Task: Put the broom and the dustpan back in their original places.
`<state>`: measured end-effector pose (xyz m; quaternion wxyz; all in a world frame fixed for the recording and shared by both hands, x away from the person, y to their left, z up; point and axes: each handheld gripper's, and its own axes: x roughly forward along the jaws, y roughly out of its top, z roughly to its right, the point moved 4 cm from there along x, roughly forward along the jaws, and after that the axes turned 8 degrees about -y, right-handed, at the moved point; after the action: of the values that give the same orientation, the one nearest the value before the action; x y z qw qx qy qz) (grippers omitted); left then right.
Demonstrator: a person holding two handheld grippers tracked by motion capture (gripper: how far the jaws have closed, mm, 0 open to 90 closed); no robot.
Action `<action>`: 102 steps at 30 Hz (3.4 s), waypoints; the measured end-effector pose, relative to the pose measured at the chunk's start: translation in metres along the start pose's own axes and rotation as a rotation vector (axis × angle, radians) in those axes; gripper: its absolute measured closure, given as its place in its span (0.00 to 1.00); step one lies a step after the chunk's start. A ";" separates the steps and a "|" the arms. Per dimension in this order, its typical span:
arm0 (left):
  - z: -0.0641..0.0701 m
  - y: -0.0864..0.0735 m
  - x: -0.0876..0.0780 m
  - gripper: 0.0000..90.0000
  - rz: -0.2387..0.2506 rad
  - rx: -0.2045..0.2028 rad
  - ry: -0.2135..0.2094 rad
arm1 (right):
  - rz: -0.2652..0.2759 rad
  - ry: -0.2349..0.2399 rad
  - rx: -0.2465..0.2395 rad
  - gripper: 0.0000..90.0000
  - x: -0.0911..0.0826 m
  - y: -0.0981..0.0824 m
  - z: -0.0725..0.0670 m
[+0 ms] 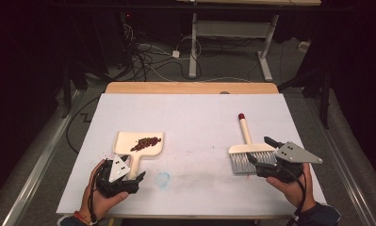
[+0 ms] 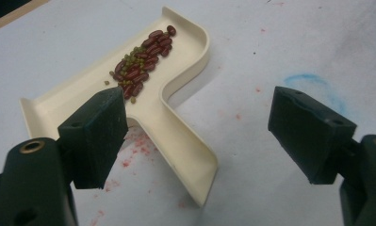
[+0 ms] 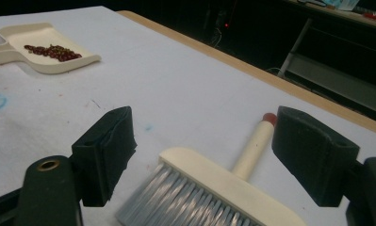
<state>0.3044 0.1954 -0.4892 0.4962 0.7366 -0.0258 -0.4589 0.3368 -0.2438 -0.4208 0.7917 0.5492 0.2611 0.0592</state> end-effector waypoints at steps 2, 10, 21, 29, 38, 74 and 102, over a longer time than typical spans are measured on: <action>0.000 0.000 0.000 0.22 -0.002 0.003 0.003 | -0.013 -0.015 -0.008 0.24 0.000 -0.003 -0.001; 0.001 0.001 0.002 0.22 -0.005 0.015 0.002 | -0.025 -0.011 -0.020 0.24 -0.001 -0.017 -0.008; 0.002 0.001 0.004 0.22 -0.002 0.031 -0.004 | -0.042 -0.010 -0.010 0.24 -0.004 -0.038 -0.011; 0.002 0.003 0.006 0.22 0.000 0.063 -0.004 | -0.049 -0.046 -0.056 0.24 -0.005 -0.053 -0.013; 0.004 0.004 0.007 0.22 0.004 0.070 -0.006 | -0.079 -0.011 -0.045 0.24 -0.004 -0.069 -0.016; 0.010 0.006 0.008 0.19 0.001 0.093 -0.009 | -0.054 0.006 -0.050 0.18 -0.010 -0.064 -0.022; 0.008 0.007 0.010 0.19 0.007 0.088 0.001 | -0.038 -0.023 -0.051 0.18 -0.011 -0.062 -0.018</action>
<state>0.3071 0.1812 -0.4917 0.4649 0.7580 -0.0484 -0.4550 0.3070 -0.2565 -0.4777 0.8092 0.5246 0.2608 0.0447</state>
